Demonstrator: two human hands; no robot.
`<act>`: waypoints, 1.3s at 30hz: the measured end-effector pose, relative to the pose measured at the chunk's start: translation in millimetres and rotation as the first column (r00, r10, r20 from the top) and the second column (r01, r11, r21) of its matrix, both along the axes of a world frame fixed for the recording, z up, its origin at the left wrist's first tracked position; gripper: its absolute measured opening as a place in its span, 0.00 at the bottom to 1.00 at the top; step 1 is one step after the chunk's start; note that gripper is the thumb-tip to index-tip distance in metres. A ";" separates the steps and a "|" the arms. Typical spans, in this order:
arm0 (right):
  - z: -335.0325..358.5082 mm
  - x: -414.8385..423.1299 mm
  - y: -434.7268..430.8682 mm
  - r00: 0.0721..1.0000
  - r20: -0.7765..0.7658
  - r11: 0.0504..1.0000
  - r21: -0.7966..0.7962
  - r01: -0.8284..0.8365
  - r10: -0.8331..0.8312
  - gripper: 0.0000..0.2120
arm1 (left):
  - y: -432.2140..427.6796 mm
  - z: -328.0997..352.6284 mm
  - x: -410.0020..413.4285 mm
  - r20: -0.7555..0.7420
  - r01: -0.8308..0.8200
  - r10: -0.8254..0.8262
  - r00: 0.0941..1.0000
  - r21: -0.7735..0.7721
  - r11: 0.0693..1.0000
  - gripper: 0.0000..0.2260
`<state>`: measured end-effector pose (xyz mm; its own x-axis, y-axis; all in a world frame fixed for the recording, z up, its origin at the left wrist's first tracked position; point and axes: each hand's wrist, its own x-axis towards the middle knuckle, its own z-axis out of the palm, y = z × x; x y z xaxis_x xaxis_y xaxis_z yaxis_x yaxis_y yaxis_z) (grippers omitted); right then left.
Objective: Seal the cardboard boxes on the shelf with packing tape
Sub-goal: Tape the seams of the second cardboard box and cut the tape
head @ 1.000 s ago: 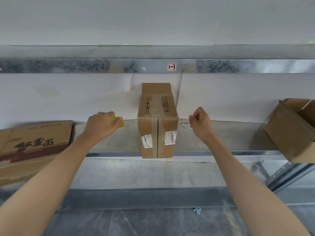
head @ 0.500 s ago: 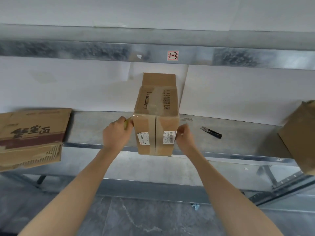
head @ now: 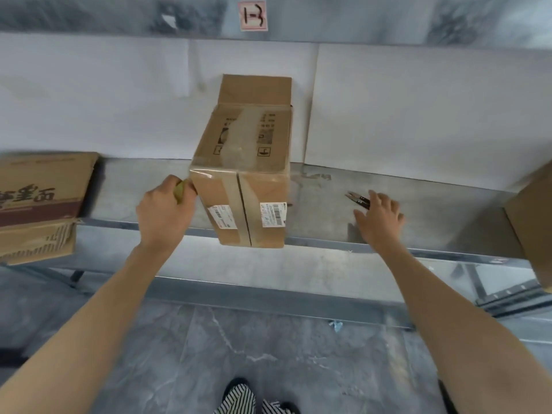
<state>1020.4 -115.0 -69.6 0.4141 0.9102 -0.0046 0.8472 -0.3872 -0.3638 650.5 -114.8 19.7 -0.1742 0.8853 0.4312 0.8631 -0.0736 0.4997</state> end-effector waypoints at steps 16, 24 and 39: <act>30.1 -29.5 18.3 0.942 -0.336 0.994 0.102 0.045 -0.008 0.10 | 2.5 -2.7 0.2 0.049 0.046 -0.047 0.998 0.019 0.999 0.13; 145.8 -101.0 -11.3 0.927 -0.311 0.857 0.514 -0.020 0.208 0.06 | 10.3 5.6 -11.9 0.133 0.250 -0.246 0.960 -0.019 0.968 0.15; 181.4 -251.7 -19.4 0.989 0.081 0.978 0.158 -0.136 0.124 0.21 | 21.2 11.2 -27.5 0.473 0.845 -0.704 0.530 -0.231 0.482 0.04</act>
